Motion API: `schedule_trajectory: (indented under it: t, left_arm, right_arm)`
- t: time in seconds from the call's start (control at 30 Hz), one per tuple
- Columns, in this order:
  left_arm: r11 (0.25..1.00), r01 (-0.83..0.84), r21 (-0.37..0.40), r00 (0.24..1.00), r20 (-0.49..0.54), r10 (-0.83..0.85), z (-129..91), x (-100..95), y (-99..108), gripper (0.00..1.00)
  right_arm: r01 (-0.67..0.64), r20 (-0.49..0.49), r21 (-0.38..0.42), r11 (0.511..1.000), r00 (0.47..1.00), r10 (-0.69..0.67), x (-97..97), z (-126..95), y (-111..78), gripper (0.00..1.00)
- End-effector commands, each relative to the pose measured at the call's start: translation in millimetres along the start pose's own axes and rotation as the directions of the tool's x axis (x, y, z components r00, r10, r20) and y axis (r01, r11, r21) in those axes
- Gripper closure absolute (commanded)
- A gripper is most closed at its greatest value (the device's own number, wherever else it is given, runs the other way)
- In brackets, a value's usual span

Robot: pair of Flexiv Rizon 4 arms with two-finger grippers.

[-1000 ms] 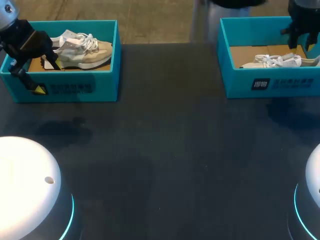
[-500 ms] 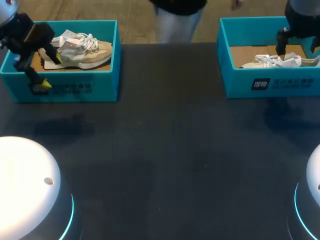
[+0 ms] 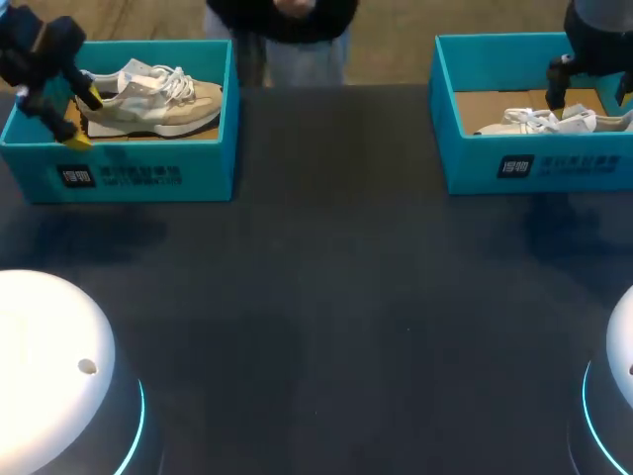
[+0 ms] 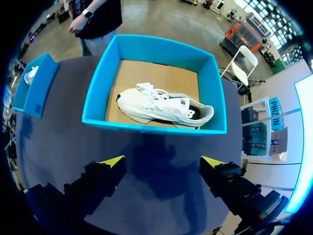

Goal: Take the shoe out of the shoebox, open the shoe tongue, remove and reinsert the insole, then place the shoe into the shoebox

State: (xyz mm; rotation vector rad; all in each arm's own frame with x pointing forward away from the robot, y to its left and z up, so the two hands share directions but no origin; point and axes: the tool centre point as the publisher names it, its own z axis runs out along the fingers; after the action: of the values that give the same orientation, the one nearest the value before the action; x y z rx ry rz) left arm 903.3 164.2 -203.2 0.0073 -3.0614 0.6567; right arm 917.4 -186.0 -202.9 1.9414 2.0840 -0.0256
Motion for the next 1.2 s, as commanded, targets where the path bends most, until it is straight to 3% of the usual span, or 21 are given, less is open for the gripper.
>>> schedule_trajectory:
  t: [0.03, 0.67, 0.83, 0.97, 1.2]
  left_arm:
    - [0.956, -0.292, -0.018, 0.955, -0.062, 0.291, -8, -7.1, 12, 0.00]
    - [0.947, -0.321, -0.012, 0.944, -0.085, 0.319, -9, -6.7, 18, 0.00]
    - [0.843, -0.538, -0.001, 0.843, -0.028, 0.538, -28, -23.8, 45, 0.00]
    - [0.732, -0.680, 0.034, 0.725, -0.118, 0.679, -35, -46.3, 66, 0.00]
    - [0.569, -0.822, 0.006, 0.554, -0.226, 0.802, -30, -88.4, 88, 0.00]
  right_arm:
    - [-0.001, 0.001, -0.002, 1.000, 1.000, 0.001, 0.2, 0, -0.9, 0.00]
    - [-0.001, 0.001, -0.002, 1.000, 1.000, 0.001, 0.2, 0, -0.9, 0.00]
    - [-0.001, 0.001, -0.002, 1.000, 1.000, 0.001, 0.2, 0, -0.9, 0.00]
    - [-0.001, 0.001, -0.002, 1.000, 1.000, 0.001, 0.2, 0, -0.9, 0.00]
    - [-0.001, 0.001, -0.002, 1.000, 1.000, 0.001, 0.2, 0, -0.9, 0.00]
